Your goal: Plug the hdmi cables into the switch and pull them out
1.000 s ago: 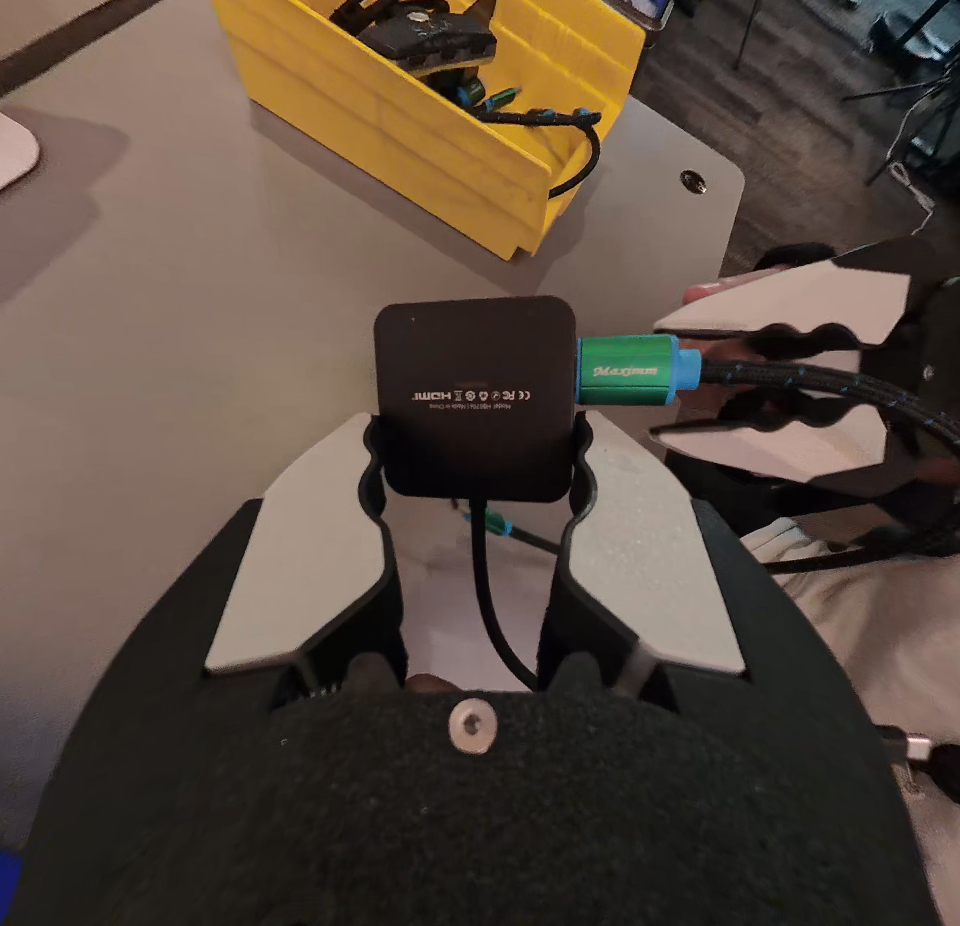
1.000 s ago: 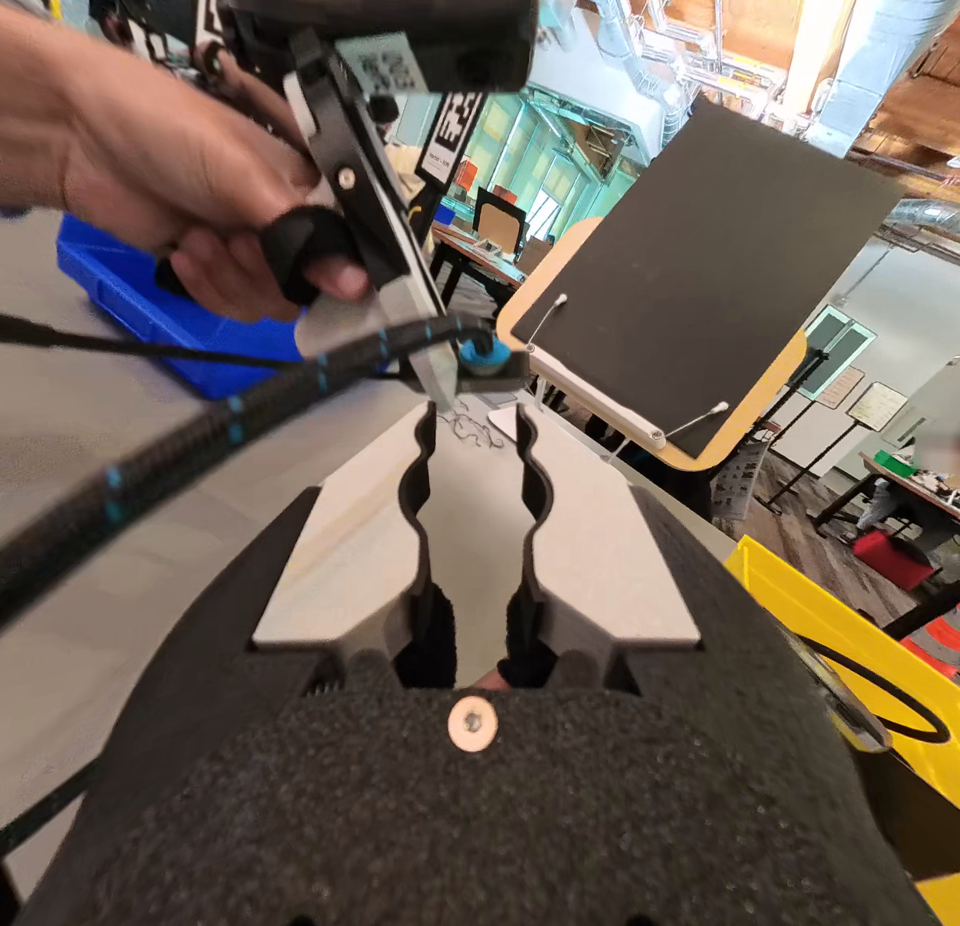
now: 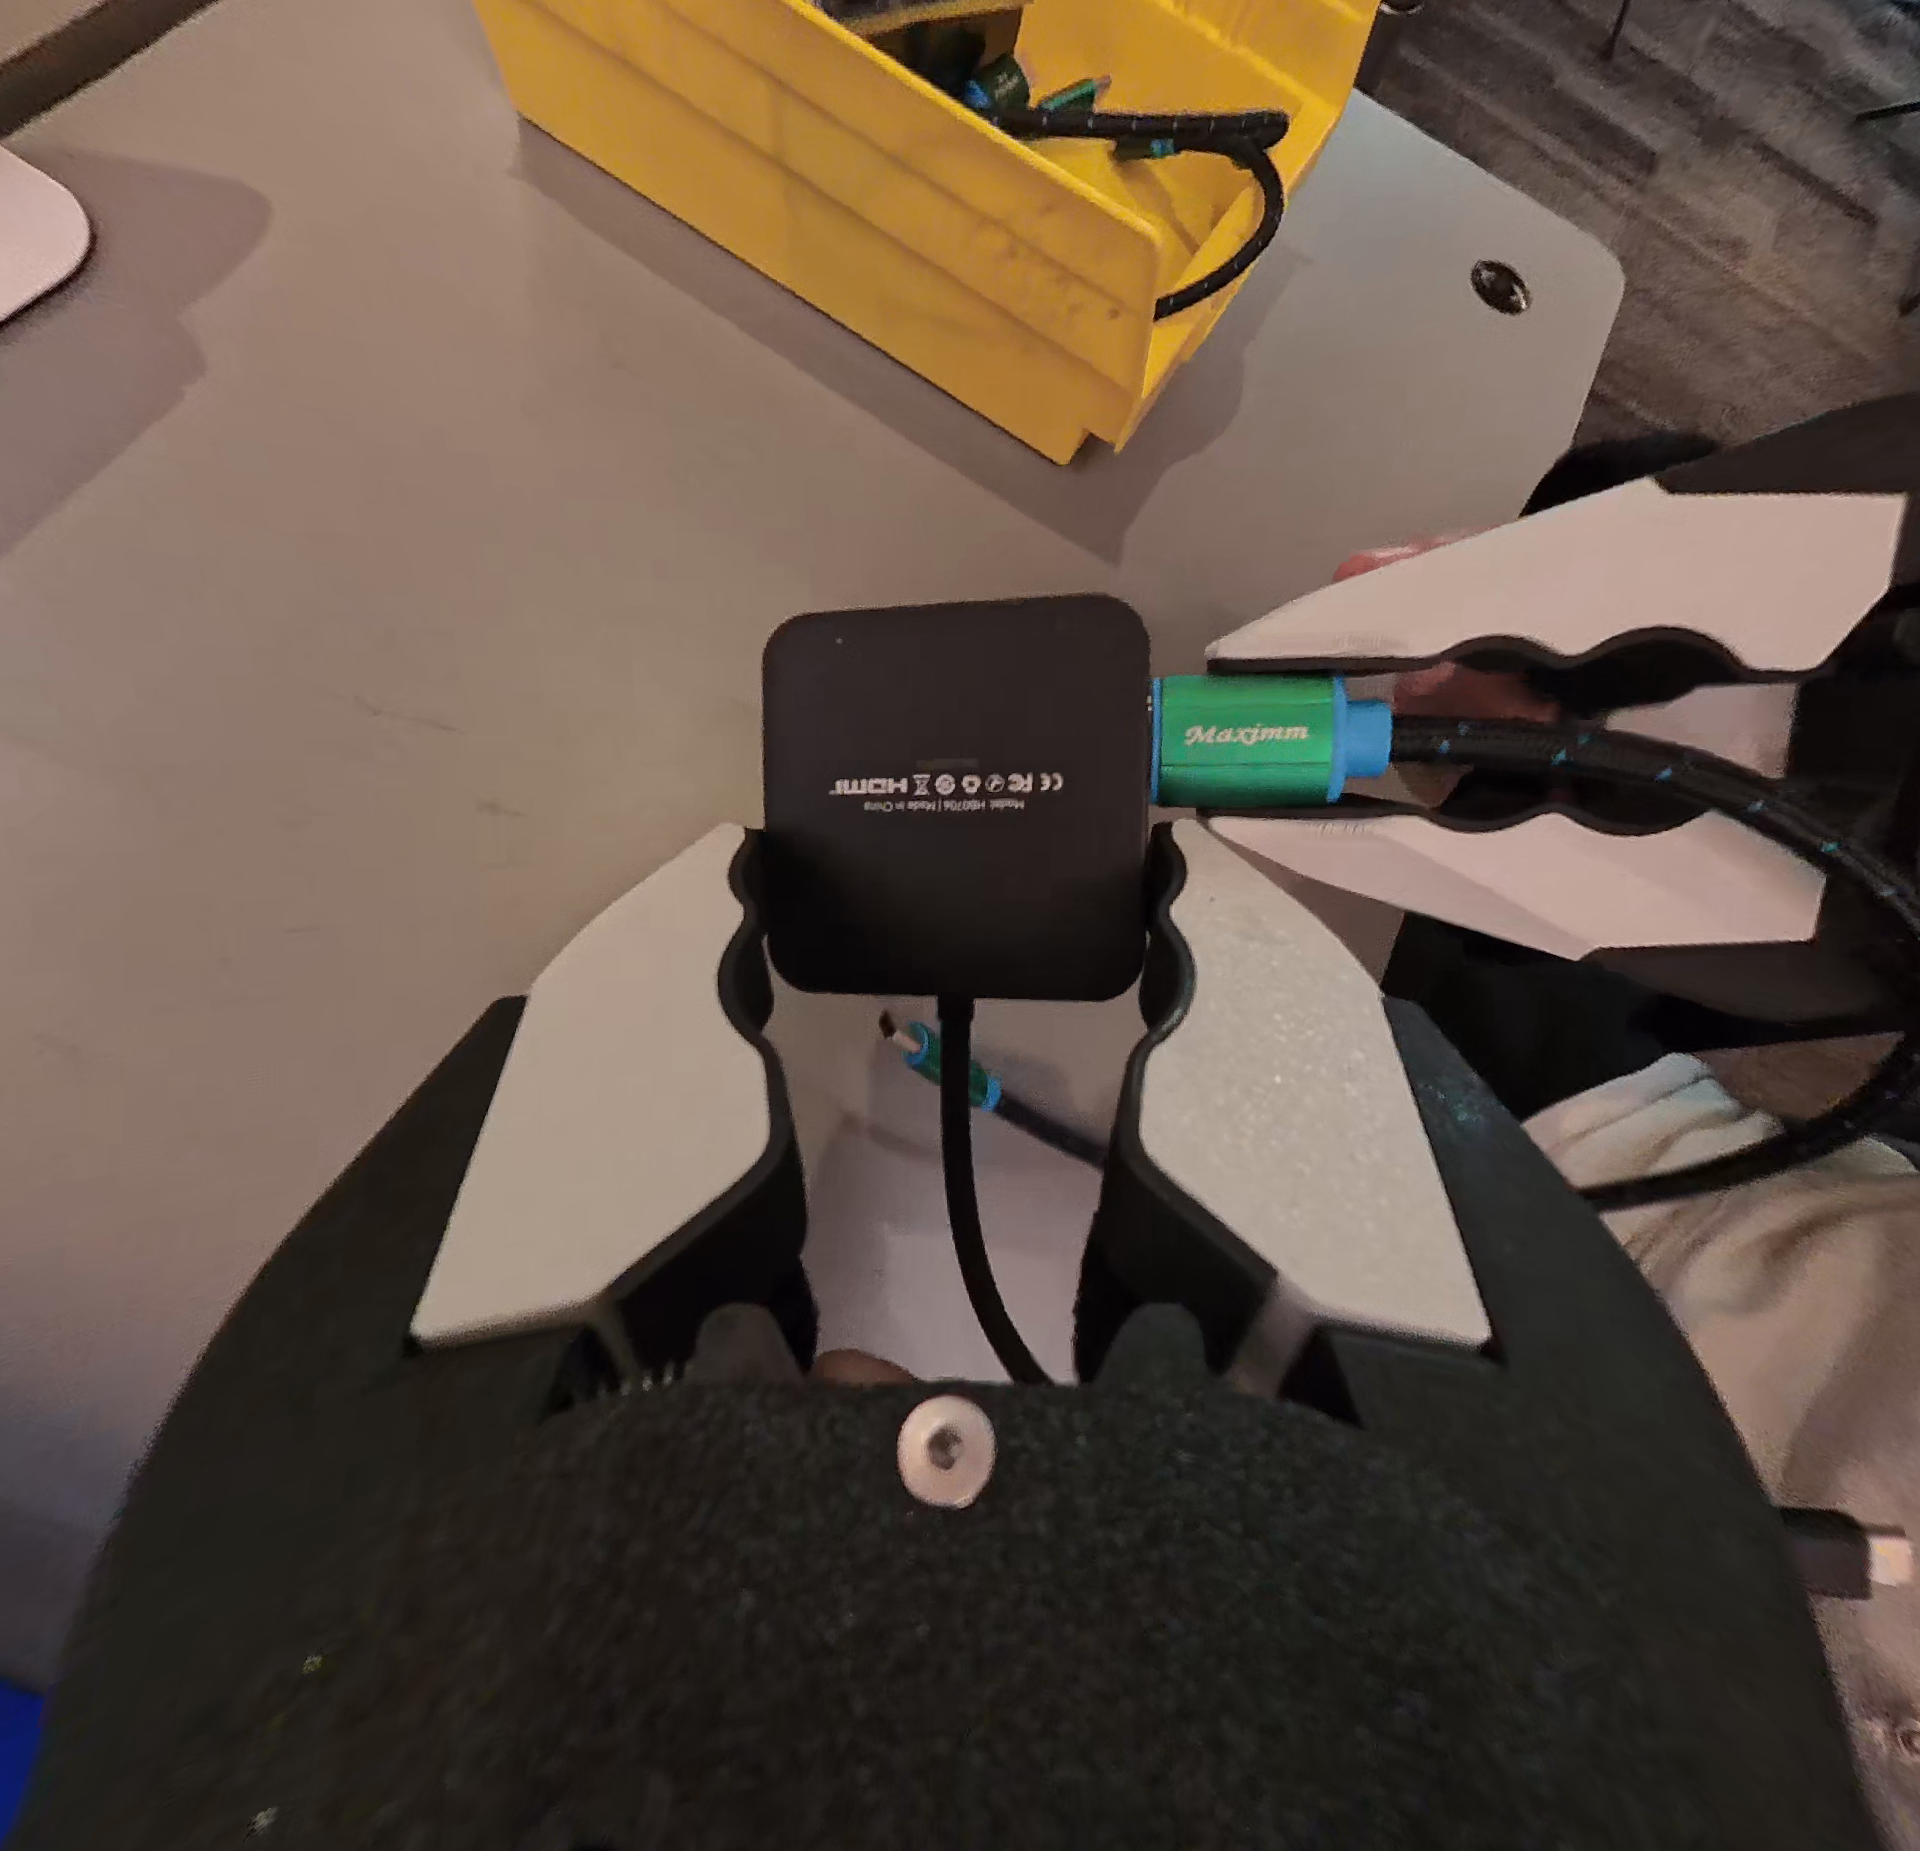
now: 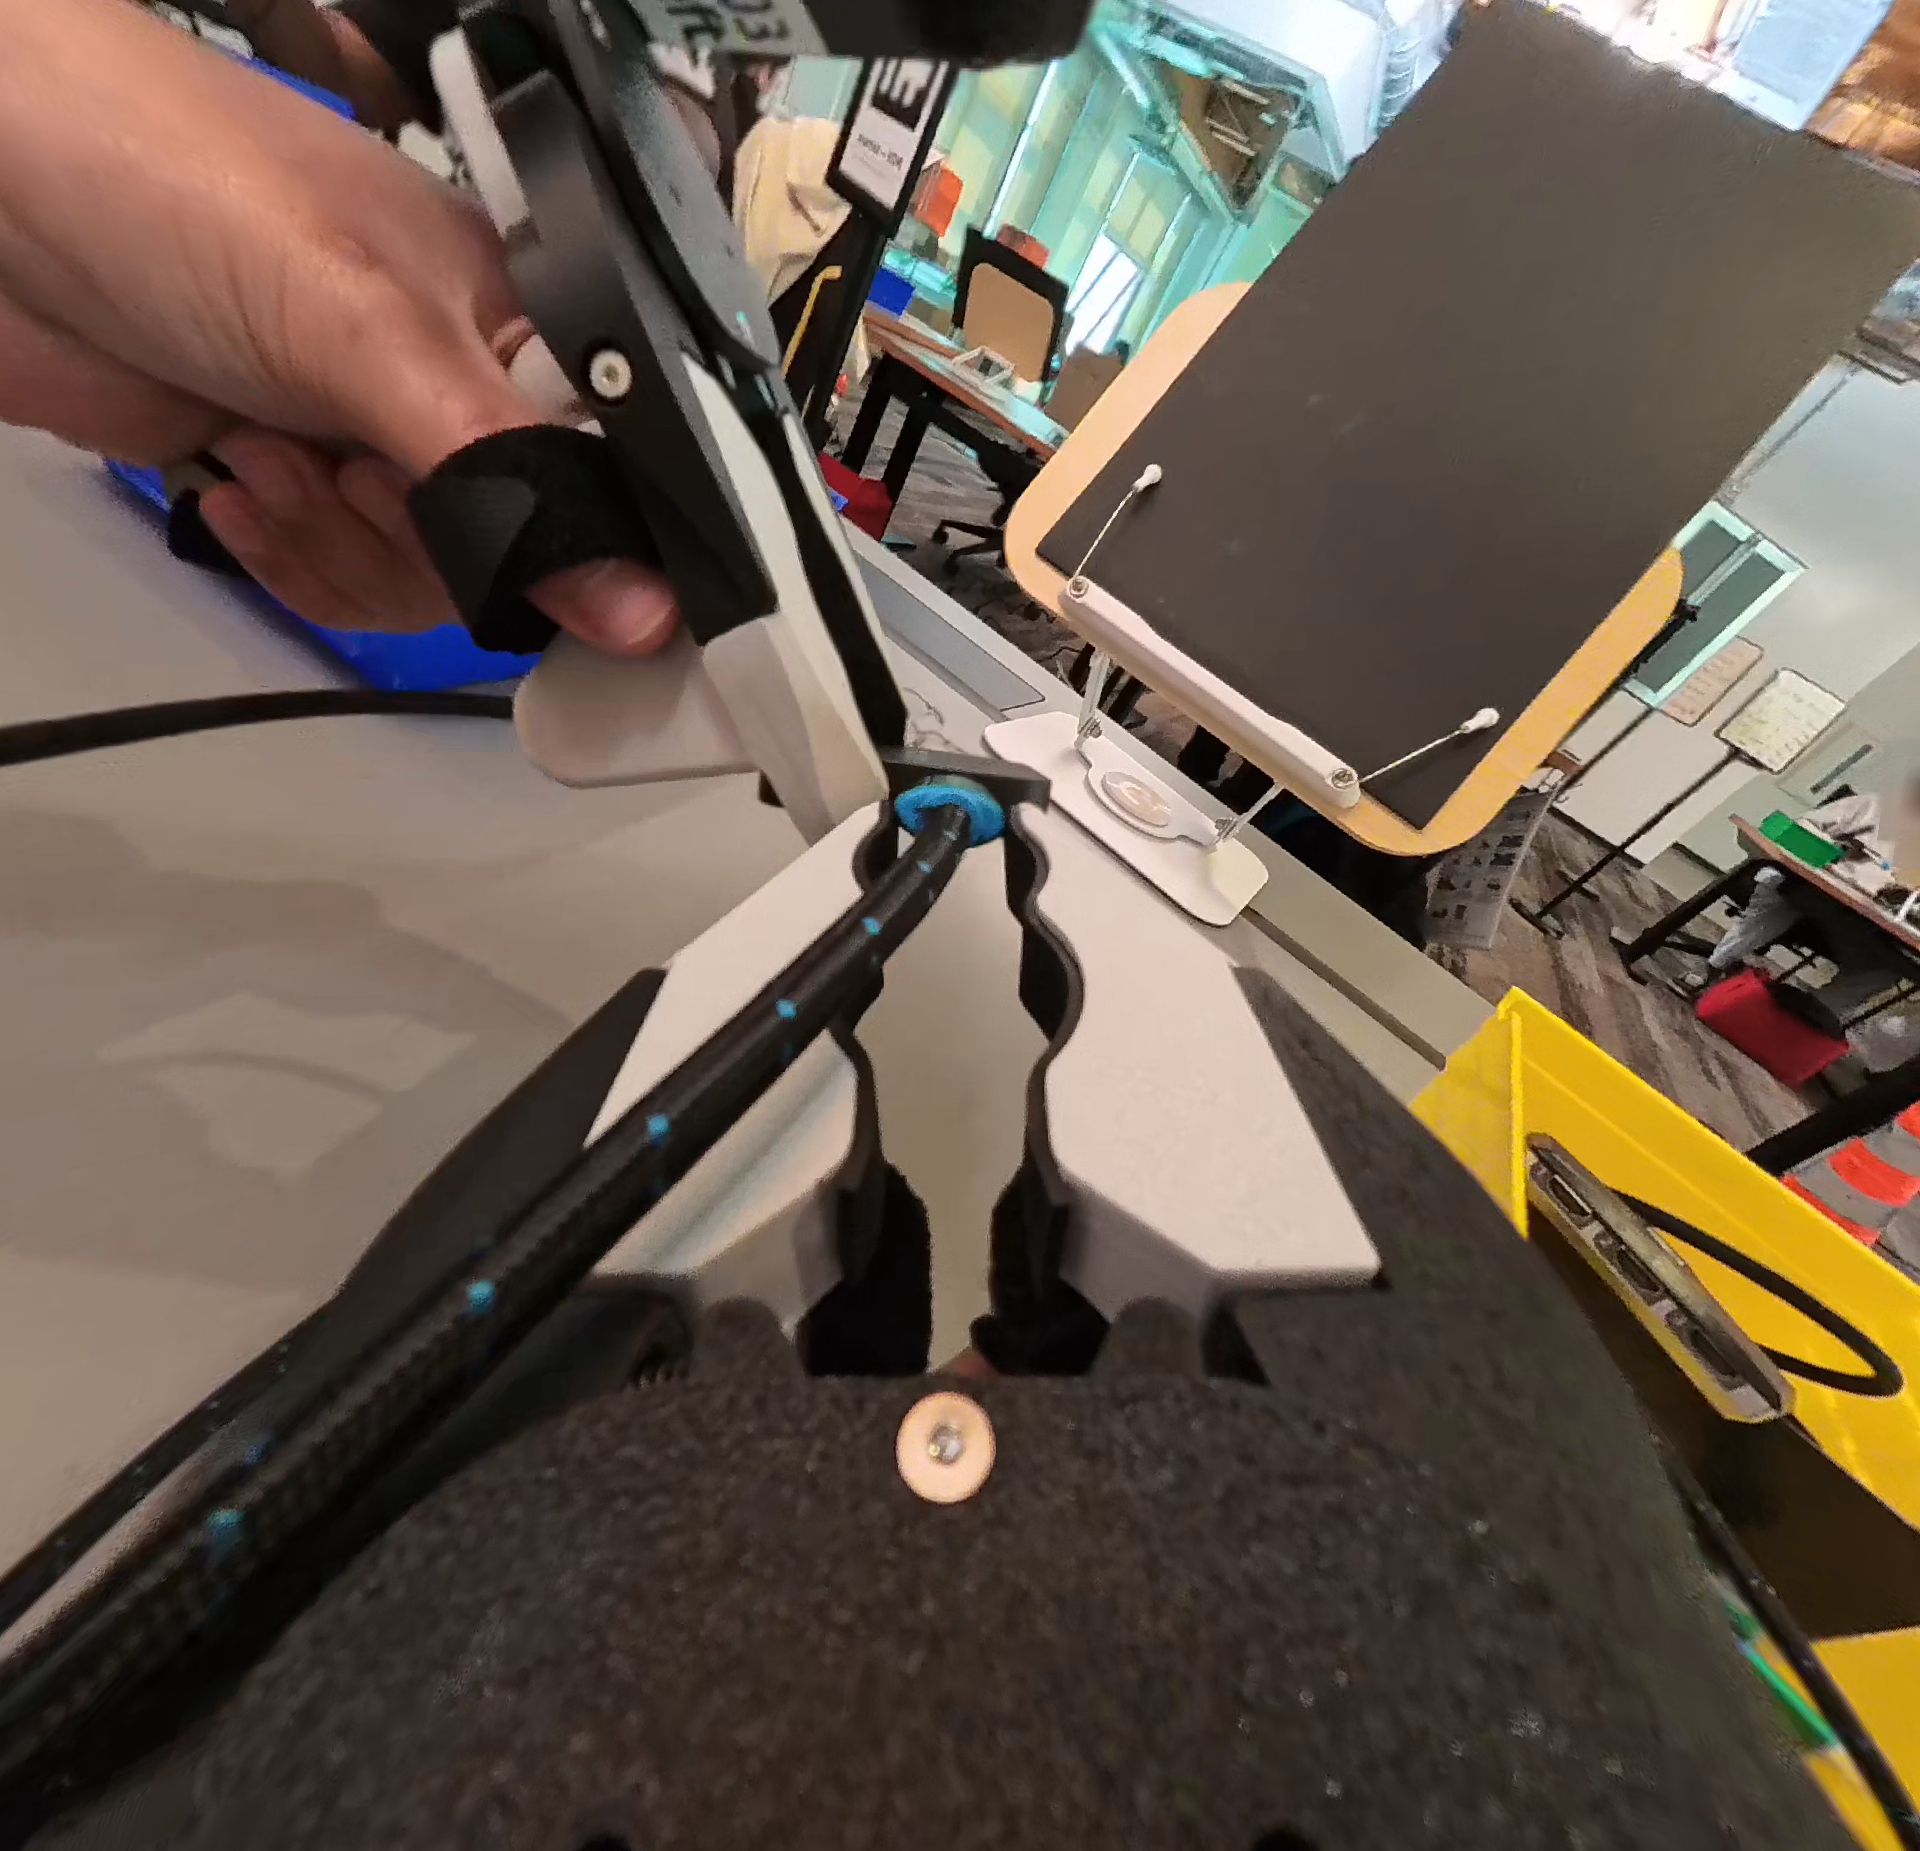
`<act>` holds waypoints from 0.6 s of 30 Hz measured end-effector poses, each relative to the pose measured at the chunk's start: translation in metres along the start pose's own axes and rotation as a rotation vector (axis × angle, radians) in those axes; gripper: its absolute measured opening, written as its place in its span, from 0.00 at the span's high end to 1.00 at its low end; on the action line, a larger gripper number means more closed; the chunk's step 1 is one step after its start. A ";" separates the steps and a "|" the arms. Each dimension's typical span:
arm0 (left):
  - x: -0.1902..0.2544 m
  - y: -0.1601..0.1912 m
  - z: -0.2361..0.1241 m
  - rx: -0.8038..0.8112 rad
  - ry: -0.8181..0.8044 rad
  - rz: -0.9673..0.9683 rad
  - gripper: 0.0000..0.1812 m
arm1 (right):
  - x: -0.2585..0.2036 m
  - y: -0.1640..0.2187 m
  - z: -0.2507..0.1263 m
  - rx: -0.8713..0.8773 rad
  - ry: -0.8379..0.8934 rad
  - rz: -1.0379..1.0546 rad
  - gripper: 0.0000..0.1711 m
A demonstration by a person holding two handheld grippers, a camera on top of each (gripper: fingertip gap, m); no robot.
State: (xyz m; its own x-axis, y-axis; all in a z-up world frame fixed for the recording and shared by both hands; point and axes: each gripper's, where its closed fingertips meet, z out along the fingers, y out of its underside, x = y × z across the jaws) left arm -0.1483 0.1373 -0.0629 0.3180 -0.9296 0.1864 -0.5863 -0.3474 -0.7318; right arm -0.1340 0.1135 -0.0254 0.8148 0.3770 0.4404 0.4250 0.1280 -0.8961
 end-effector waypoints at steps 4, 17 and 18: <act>-0.004 -0.001 0.002 0.013 -0.037 0.014 0.62 | 0.003 0.004 0.001 -0.001 0.052 0.030 0.89; -0.109 0.011 -0.020 0.028 -0.560 0.002 0.62 | 0.012 -0.019 -0.017 0.141 0.138 0.093 0.89; -0.106 0.016 -0.016 0.074 -0.376 -0.151 0.62 | 0.014 -0.027 -0.023 0.153 0.154 0.054 0.89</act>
State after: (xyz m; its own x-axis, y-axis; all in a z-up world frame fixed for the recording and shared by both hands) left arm -0.2038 0.2284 -0.0843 0.6548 -0.7539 0.0529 -0.4609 -0.4539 -0.7626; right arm -0.1249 0.0944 0.0065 0.8903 0.2444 0.3843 0.3238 0.2535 -0.9115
